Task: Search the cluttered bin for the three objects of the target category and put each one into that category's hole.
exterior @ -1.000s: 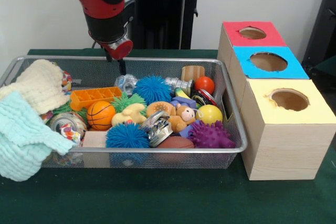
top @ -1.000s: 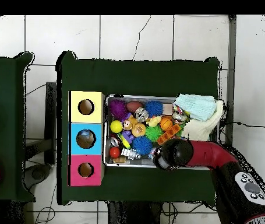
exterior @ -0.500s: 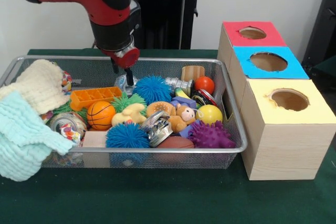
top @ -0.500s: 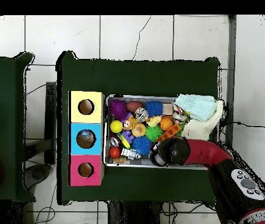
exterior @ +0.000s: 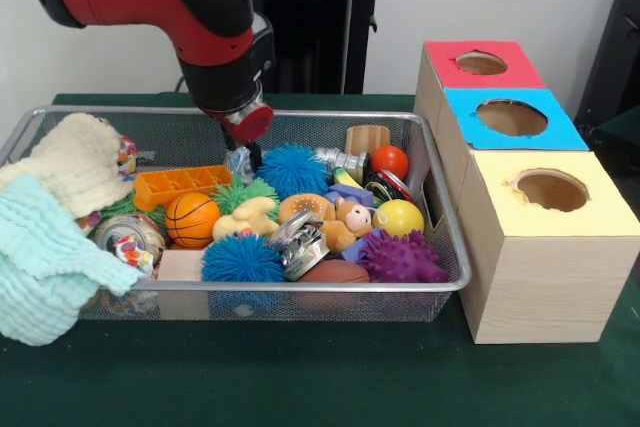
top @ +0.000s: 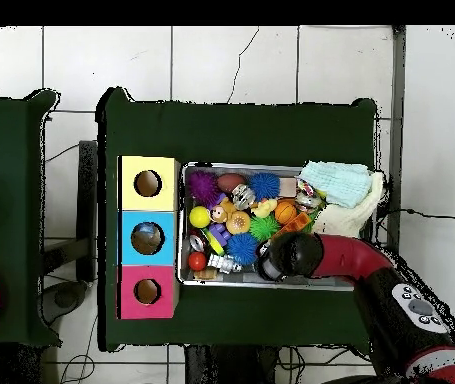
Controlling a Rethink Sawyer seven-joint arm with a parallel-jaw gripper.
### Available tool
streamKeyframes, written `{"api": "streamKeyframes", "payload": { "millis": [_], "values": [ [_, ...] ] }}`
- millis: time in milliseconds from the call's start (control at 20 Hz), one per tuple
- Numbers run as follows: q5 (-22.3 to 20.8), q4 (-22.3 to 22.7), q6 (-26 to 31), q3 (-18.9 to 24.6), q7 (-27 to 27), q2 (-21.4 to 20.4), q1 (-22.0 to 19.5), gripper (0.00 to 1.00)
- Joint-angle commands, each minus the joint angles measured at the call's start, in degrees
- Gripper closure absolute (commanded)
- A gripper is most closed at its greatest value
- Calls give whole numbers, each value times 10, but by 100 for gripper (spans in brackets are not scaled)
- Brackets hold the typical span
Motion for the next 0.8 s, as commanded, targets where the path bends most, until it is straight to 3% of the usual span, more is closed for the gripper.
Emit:
{"api": "streamKeyframes", "payload": {
  "millis": [50,300,500,650,800],
  "values": [
    [15,-109,57,-8,-23,76,24,0],
    [-6,-140,74,-32,-17,102,38,0],
    [-9,-159,60,-24,-38,140,29,0],
    [-8,-189,73,-11,-75,176,18,0],
    [8,-218,128,3,-117,208,7,0]
  ]
}}
